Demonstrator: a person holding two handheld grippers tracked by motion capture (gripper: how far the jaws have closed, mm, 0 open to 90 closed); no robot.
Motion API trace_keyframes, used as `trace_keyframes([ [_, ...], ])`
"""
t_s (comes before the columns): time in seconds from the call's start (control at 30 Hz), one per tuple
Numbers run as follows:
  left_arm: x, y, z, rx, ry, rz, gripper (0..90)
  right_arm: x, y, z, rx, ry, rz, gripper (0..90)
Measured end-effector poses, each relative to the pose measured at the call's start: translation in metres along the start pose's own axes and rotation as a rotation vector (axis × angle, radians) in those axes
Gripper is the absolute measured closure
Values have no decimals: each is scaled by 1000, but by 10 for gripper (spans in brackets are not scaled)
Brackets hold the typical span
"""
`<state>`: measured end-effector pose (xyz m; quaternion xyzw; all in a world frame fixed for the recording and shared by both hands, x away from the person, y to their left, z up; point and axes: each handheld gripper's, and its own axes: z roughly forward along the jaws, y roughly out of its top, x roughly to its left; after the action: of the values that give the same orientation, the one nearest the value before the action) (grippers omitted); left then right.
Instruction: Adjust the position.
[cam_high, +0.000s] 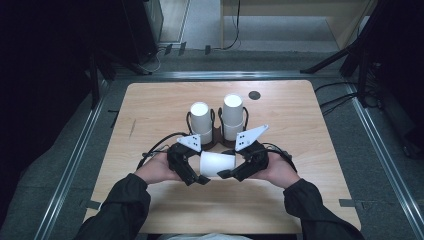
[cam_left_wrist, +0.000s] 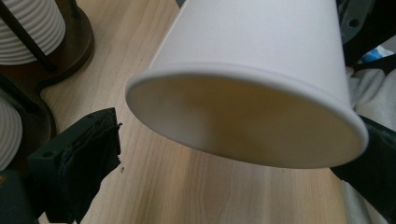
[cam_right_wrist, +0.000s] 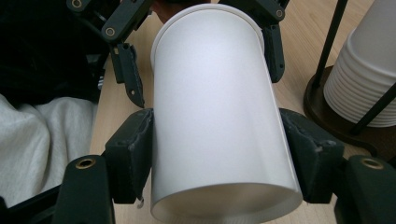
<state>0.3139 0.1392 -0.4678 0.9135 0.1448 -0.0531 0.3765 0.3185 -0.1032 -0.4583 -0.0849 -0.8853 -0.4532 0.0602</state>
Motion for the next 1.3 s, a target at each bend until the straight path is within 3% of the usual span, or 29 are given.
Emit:
trace_keyframes([
  [0.37, -3, -5, -12, -138, 10, -75, 0, -2, 6, -13, -59, 11, 5, 319],
  [0.67, -9, -3, -13, -222, -7, -81, 0, -4, 9, -18, -103, 52, 6, 318],
  [0.8, -8, -3, -13, -246, -27, -97, 54, -2, 10, -18, -113, 71, -1, 317],
  [0.97, -9, -3, -14, -285, -59, -95, 77, -1, 10, -15, -110, 79, 6, 317],
  [1.07, -8, -3, -14, -294, -82, -97, 145, -1, 11, -14, -117, 83, 0, 318],
  [1.3, -11, -3, -18, -297, -57, -46, 211, -1, 11, -15, -121, 81, 1, 327],
])
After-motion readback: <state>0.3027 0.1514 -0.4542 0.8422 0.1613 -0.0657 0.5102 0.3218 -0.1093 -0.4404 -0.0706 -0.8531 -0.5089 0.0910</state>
